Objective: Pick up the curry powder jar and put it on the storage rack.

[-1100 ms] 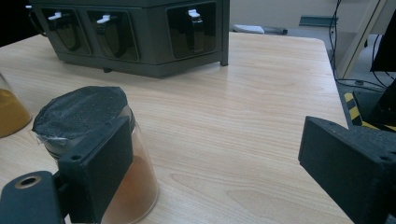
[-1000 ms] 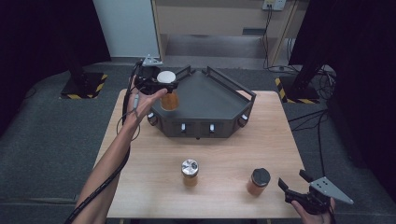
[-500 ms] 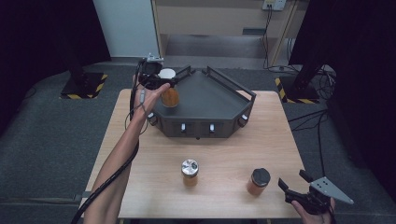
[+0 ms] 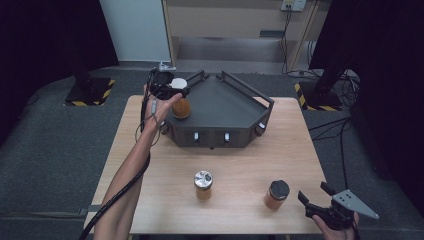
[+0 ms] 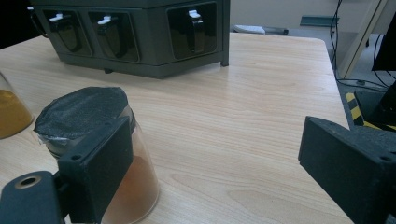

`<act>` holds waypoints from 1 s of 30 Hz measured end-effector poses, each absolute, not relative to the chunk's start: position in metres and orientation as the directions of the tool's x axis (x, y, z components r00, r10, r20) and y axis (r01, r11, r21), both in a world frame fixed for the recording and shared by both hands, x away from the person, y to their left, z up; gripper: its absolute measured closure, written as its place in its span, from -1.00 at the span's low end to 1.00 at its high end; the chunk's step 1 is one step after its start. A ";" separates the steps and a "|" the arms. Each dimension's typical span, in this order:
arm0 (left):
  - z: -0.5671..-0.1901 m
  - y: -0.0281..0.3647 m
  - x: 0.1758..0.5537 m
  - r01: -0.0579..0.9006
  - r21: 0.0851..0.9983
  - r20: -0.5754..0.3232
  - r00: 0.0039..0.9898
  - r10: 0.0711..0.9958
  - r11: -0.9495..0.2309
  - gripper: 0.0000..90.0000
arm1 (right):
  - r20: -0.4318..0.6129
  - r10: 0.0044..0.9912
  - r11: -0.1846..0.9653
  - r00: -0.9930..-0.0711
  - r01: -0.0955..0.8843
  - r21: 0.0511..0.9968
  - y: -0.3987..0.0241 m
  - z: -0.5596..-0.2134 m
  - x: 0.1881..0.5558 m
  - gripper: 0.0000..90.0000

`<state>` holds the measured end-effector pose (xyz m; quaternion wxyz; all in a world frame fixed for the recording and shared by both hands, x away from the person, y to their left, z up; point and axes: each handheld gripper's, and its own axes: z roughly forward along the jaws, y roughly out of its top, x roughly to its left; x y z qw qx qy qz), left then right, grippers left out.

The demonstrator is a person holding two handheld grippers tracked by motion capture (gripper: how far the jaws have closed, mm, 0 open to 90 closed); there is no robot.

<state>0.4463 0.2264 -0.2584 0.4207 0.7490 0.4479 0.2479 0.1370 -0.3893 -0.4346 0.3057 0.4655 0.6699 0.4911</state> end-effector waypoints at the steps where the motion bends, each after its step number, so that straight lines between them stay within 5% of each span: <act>1: -0.260 0.227 0.446 0.463 0.853 -0.011 0.475 0.880 -0.240 -0.27 | 0.047 0.924 0.085 -0.380 0.323 0.943 -0.389 -0.435 0.137 -0.78; 18: -0.268 0.227 0.442 0.438 0.870 -0.012 0.477 0.879 -0.226 -0.29 | 0.046 0.923 0.086 -0.382 0.322 0.943 -0.389 -0.435 0.137 -0.78; 25: -0.270 0.232 0.437 0.407 0.891 -0.016 0.472 0.881 -0.201 -0.70 | 0.045 0.922 0.087 -0.385 0.321 0.943 -0.389 -0.435 0.137 -0.78; 30: -0.261 0.237 0.430 0.376 0.907 -0.010 0.473 0.881 -0.191 -0.78 | 0.046 0.922 0.087 -0.384 0.323 0.942 -0.389 -0.434 0.137 -0.78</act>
